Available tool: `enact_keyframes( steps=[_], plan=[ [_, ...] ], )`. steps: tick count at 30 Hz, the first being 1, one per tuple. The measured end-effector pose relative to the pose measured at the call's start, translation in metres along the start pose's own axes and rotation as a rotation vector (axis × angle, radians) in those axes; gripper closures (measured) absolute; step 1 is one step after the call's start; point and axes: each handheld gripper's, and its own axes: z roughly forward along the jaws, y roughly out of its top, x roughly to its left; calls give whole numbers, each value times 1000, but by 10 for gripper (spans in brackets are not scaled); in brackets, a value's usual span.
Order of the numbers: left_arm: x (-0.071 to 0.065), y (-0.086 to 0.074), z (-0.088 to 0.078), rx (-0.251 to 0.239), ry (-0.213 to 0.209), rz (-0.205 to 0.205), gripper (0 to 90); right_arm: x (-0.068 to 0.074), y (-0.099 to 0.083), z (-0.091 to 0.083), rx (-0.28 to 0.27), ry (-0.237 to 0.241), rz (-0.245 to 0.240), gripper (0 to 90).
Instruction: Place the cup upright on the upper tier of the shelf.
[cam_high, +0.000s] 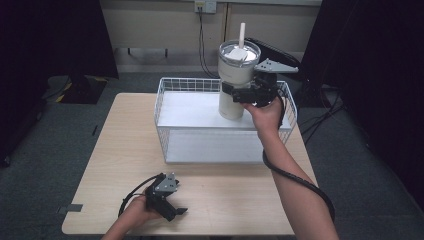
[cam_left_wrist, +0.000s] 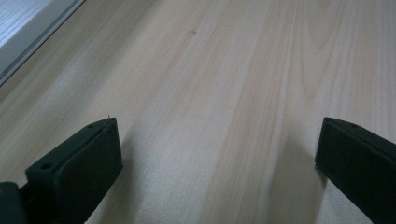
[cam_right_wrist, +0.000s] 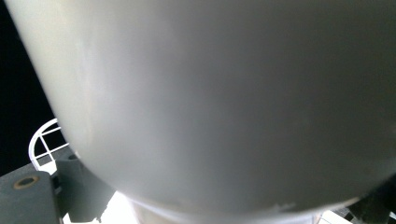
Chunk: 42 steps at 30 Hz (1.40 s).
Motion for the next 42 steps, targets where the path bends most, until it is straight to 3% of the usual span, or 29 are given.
enact_keyframes(
  steps=[14,17,25,42],
  plan=[
    [0,0,0,0,0,1,0,1,-2,0,4,-10,-9,84],
    [0,0,0,0,0,0,0,2,-3,1,36,-17,-9,87],
    [0,0,0,0,0,0,0,5,-2,0,57,-41,-9,91],
    [0,0,0,0,0,0,0,5,-10,-1,30,-47,-2,91]
  ],
)
